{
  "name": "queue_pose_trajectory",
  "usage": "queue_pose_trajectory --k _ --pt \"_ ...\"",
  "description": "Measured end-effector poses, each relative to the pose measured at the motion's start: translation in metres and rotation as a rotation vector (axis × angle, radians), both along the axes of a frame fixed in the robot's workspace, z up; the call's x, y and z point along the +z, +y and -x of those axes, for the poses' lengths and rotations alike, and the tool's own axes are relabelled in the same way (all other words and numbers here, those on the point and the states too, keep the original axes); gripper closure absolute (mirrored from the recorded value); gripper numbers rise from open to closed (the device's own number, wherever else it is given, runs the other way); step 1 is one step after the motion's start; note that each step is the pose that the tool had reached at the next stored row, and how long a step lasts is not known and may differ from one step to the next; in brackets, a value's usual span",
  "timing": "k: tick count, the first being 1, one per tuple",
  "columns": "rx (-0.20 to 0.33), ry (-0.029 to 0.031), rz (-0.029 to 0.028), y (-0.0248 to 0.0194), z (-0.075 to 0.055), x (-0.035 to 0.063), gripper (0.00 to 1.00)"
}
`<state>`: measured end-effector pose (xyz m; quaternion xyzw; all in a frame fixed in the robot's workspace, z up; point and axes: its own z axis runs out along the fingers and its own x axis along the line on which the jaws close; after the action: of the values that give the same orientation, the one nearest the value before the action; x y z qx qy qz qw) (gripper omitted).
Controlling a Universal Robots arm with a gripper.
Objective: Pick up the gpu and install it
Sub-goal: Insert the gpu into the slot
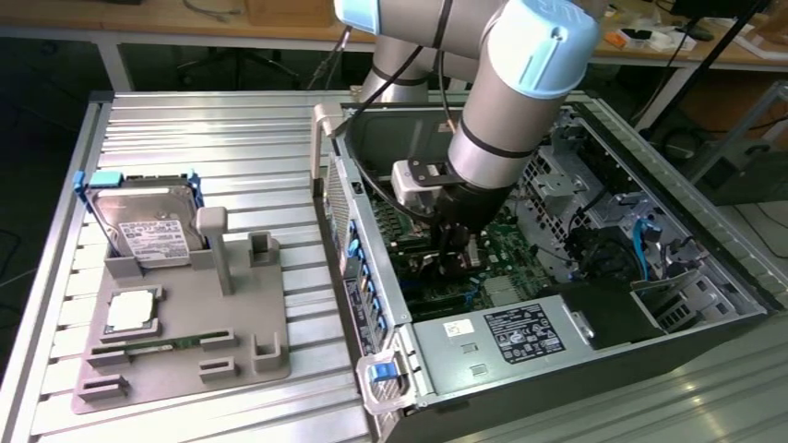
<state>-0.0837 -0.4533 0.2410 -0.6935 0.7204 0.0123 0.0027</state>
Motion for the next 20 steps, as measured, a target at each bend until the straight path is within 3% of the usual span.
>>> queue_pose_trajectory --k 1,2,4,5,7,10,15,18,20 --pt "0.0 0.0005 0.0009 -0.0002 0.0 0.0005 0.61" --pt "0.0 0.0005 0.001 -0.0002 0.0 0.0005 0.54" --pt "0.0 0.0005 0.0009 -0.0002 0.0 0.0005 0.54" --pt "0.0 0.0005 0.0011 -0.0002 0.0 0.001 0.47" --pt "0.0 0.0004 0.0009 -0.0002 0.0 0.0073 0.47" --pt "0.0 0.0005 0.0009 -0.0002 0.0 0.0269 0.47" --pt "0.0 0.0005 0.0027 0.0009 0.0 0.0293 0.49" --pt "0.0 0.0006 0.0032 0.0008 0.0 0.0294 0.68" --pt "0.0 0.0007 0.0032 0.0008 0.0 0.0295 0.74"
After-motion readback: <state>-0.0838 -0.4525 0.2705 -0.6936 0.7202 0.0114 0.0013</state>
